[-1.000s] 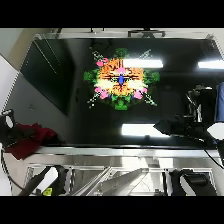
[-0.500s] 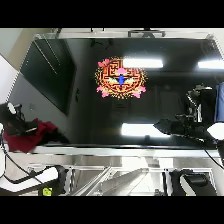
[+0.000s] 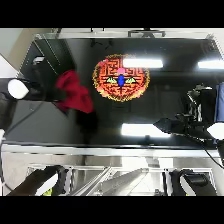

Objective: Fold the shirts.

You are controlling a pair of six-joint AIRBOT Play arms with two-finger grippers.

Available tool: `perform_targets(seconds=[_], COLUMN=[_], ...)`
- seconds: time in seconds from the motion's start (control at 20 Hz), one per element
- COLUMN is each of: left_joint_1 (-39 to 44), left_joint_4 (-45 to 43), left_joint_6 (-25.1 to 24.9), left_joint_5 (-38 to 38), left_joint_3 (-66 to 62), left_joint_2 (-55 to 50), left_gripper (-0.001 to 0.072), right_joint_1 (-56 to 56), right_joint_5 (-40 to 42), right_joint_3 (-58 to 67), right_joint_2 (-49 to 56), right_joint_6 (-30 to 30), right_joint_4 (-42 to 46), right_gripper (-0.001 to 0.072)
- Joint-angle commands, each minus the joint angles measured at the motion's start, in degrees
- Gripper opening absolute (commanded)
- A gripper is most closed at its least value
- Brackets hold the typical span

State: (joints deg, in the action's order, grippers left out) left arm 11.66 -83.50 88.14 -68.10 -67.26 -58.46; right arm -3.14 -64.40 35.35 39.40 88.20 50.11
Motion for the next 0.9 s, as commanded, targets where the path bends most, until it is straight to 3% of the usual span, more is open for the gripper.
perform_targets(seconds=[0.0, 0.2, 0.4, 0.45, 0.5, 0.55, 0.7, 0.85], left_joint_1=[15.4, 22.7, 24.5, 24.4, 23.8, 22.7, 17.2, 10.8], left_joint_4=[3.6, 3.7, 3.7, 3.5, 3.5, 3.5, 1.9, 2.1], left_joint_6=[-0.1, -0.1, -0.1, -0.2, -0.3, -0.3, -1.2, -1.6], left_joint_5=[9.3, 22.3, 25.7, 25.0, 23.2, 19.8, 6.4, 1.6], left_joint_3=[4.6, 13.2, 14.0, 13.0, 11.2, 8.7, 1.4, 2.2], left_joint_2=[2.8, 0.1, -8.1, -9.7, -11.1, -12.0, -12.2, -8.9], left_gripper=[0.0012, 0.0020, 0.0028, 0.0277, 0.0667, 0.0720, 0.0720, 0.0704], right_joint_1=[0.0, 0.0, 0.1, 0.1, 0.1, 0.1, 0.1, 0.1], right_joint_5=[0.1, 0.2, 4.9, 6.8, 8.1, 8.7, 8.7, 8.7], right_joint_3=[0.0, 0.0, 0.0, 0.0, 0.0, 0.0, 0.0, 0.0], right_joint_2=[0.0, 0.0, 0.0, 0.0, 0.0, 0.0, 0.0, 0.0], right_joint_6=[0.0, 0.0, 0.0, 0.1, 0.1, 0.1, 0.0, 0.0], right_joint_4=[0.0, 0.0, 0.0, -0.1, -0.3, -0.5, -2.1, -0.2], right_gripper=[0.0015, 0.0015, 0.0015, 0.0015, 0.0015, 0.0015, 0.0015, 0.0015])
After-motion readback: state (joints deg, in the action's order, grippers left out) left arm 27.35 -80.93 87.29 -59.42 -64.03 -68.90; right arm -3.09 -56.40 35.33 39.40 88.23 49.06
